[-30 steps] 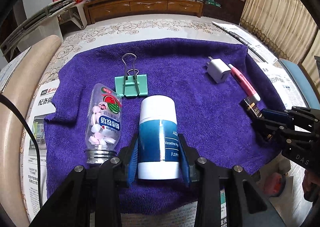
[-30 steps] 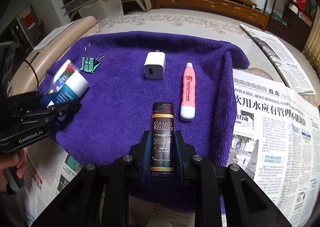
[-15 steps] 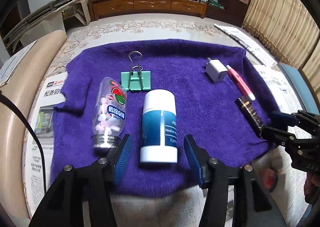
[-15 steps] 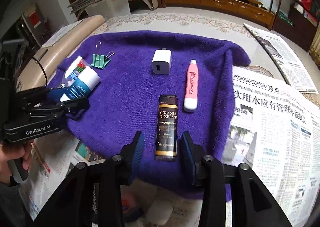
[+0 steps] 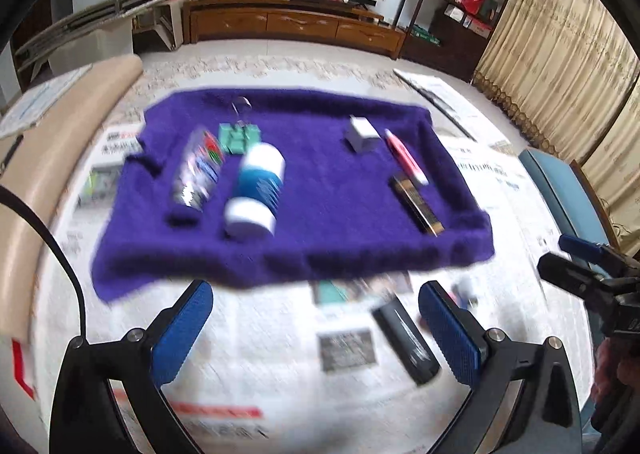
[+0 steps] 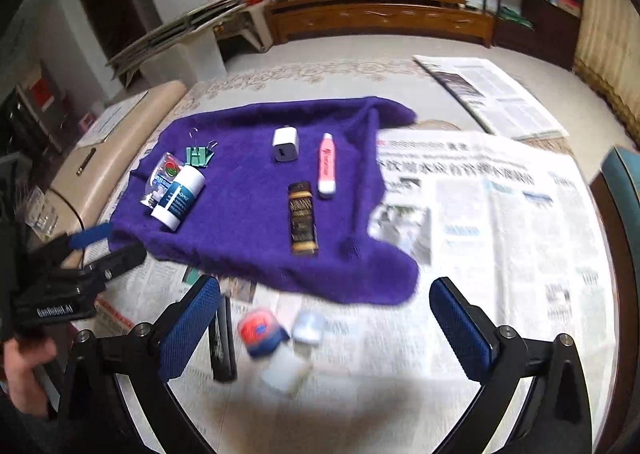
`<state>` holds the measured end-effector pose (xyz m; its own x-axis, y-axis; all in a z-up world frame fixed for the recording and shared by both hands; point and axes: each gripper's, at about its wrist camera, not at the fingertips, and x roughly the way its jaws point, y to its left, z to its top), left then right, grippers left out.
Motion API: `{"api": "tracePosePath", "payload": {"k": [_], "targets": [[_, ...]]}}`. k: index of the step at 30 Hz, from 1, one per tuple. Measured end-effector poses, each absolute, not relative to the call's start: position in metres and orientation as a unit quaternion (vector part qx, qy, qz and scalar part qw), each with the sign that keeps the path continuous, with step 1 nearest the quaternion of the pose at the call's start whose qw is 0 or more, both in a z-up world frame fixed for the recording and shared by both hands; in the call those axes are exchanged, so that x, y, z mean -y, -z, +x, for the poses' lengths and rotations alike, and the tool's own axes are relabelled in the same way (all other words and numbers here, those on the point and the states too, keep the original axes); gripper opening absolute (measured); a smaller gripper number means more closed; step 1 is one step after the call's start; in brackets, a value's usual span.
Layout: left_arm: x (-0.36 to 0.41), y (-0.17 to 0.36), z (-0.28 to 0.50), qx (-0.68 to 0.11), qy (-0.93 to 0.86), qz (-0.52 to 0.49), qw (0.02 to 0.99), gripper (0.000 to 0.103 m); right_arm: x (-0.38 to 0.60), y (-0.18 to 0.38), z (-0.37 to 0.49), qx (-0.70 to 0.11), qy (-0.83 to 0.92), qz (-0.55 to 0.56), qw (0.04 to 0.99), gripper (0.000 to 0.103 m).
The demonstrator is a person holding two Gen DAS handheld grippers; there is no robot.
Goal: Organize rigid objects
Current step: 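Withdraw both tools from the towel toward the remaining items, then grasp the black Horizon case upright with the left tool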
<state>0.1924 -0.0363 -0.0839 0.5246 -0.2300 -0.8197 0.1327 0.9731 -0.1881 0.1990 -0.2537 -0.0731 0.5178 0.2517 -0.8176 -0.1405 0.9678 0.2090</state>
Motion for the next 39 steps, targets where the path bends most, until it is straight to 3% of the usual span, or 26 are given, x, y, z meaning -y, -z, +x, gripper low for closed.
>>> {"api": "tracePosePath", "payload": {"k": [15, 29, 31, 39], "targets": [[0.102, 0.130, 0.156, -0.512, 0.077, -0.001, 0.856, 0.103, 0.298, 0.056, 0.140, -0.462, -0.088, 0.083, 0.878, 0.103], [0.093, 0.138, 0.156, -0.499, 0.047, 0.015, 0.865, 0.102, 0.313, 0.044, 0.127, -0.449, -0.094, 0.113, 0.882, 0.103], [0.100, 0.138, 0.157, -0.490, 0.050, 0.030, 0.870, 0.095, 0.314, 0.046, 0.125, -0.451, -0.093, 0.112, 0.880, 0.103], [0.116, 0.130, 0.158, -0.458, 0.070, 0.035, 0.885, 0.050, 0.321, 0.048, 0.124, -0.455, -0.091, 0.118, 0.878, 0.103]]}}
